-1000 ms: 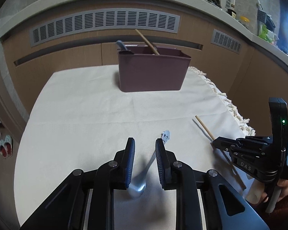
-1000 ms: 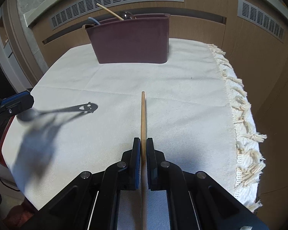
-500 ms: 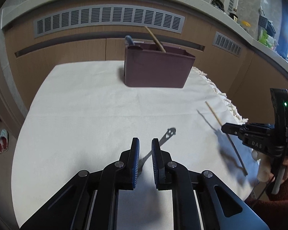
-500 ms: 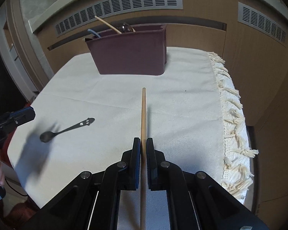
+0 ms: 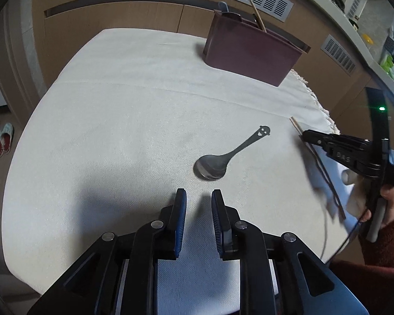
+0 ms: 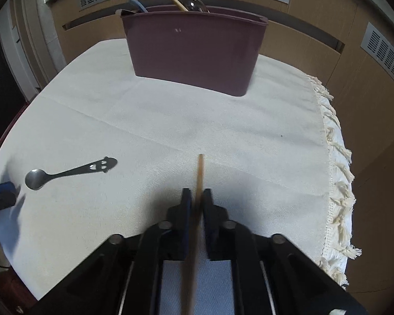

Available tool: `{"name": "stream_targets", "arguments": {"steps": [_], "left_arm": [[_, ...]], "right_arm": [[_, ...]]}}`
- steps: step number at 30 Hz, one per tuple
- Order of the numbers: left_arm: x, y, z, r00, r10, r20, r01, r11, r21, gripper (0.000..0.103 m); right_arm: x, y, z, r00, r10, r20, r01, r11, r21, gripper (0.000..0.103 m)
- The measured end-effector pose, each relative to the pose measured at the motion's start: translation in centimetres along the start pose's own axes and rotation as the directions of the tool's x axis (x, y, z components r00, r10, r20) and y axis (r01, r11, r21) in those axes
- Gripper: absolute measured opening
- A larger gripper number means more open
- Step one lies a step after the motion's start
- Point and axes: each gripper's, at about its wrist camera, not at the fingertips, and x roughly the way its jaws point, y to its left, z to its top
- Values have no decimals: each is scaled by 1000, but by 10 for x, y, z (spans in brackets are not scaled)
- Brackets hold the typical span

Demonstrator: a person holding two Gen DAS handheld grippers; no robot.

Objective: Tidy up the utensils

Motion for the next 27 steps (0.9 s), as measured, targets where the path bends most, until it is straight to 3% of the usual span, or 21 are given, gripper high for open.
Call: {"name": "stream_targets", "arguments": {"steps": [7, 14, 21, 23, 27], "left_arm": [[2, -7, 8, 1000, -9, 13, 9, 1000, 13, 25], [13, 16, 11, 997, -73, 25, 76, 984, -163, 26], [26, 7, 26, 995, -95, 18, 97, 974, -207, 25], [29, -2, 27, 997, -70, 19, 72, 984, -165, 6], [14, -16, 26, 995, -43, 95, 49, 996, -72, 4]], "right_arm": [[-30, -2, -8, 997, 29, 69, -30, 999, 12, 5], [-40, -3, -15, 995, 21, 92, -22, 1000, 13, 5], [-41, -1, -17, 994, 31, 108, -34, 999, 21, 5], [-44, -1, -17, 993, 34, 116, -37, 999, 29, 5], [-56, -4, -18, 987, 33, 155, -40, 998, 46, 5]]}}
